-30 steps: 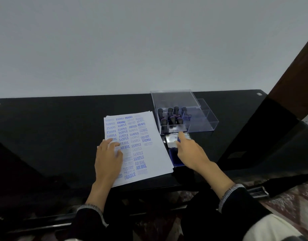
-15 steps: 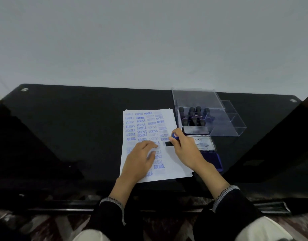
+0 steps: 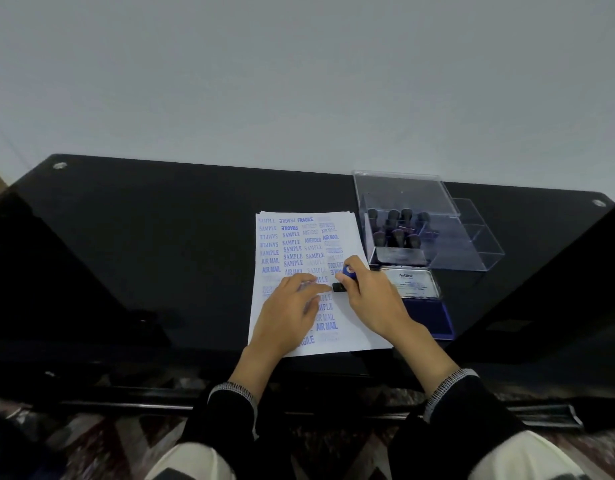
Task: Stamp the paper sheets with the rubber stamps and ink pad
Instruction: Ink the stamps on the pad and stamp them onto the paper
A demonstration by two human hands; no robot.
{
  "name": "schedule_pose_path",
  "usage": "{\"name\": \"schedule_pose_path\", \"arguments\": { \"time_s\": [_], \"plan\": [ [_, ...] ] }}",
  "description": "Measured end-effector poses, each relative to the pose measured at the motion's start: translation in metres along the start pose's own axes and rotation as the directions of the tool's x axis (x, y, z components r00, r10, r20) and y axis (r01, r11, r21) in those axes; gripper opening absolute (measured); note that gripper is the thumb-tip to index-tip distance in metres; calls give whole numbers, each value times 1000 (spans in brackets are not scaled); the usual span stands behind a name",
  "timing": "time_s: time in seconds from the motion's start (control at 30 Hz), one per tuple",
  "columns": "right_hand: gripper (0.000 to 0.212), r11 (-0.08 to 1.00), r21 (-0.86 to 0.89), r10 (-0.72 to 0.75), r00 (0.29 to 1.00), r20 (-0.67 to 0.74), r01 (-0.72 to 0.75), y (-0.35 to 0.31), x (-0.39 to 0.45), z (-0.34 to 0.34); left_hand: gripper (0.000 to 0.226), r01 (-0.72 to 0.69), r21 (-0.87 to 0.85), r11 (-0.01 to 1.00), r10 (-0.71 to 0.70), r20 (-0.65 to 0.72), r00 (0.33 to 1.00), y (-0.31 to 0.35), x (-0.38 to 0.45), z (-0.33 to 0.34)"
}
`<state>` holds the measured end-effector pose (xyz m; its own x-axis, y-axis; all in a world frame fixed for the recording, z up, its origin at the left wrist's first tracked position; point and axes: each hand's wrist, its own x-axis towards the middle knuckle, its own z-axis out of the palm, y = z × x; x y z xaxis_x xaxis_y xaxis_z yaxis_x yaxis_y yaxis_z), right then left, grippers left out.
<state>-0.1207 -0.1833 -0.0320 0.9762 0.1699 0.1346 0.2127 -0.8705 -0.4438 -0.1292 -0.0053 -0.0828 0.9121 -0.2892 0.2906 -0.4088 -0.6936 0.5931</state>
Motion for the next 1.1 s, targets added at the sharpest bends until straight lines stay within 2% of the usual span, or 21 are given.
{"name": "schedule_pose_path", "arguments": {
  "time_s": [0.5,0.63,0.7,0.8,0.9,1.0,1.1],
  "plan": [
    [21,997,-79,16,999,-29,-18,-2,-3,8,28,-15,31,999,16,-23,1000,0,0,1],
    [17,1000,-3,1,999,-49,-2,-2,-6,14,30,-4,4,1000,4,-10,1000,0,0,1],
    [13,999,40,6,999,-44,-4,-1,-5,16,28,10,-73,997,-12,-33,999,1,0,0],
    [11,997,72,16,999,-28,-13,-2,-3,17,22,92,-166,982,-123,-186,975,3,-1,-8],
    [11,996,84,24,1000,-2,-24,-3,-2,17,22,242,-193,951,-294,-322,900,-3,-2,-19],
    [10,995,93,19,999,37,-22,-2,1,15,24,362,-190,913,-406,-322,855,-18,-4,-28],
    [10,995,98,12,997,73,-20,-2,8,10,27,426,-136,895,-447,-300,843,-31,-3,-36]
  ]
}}
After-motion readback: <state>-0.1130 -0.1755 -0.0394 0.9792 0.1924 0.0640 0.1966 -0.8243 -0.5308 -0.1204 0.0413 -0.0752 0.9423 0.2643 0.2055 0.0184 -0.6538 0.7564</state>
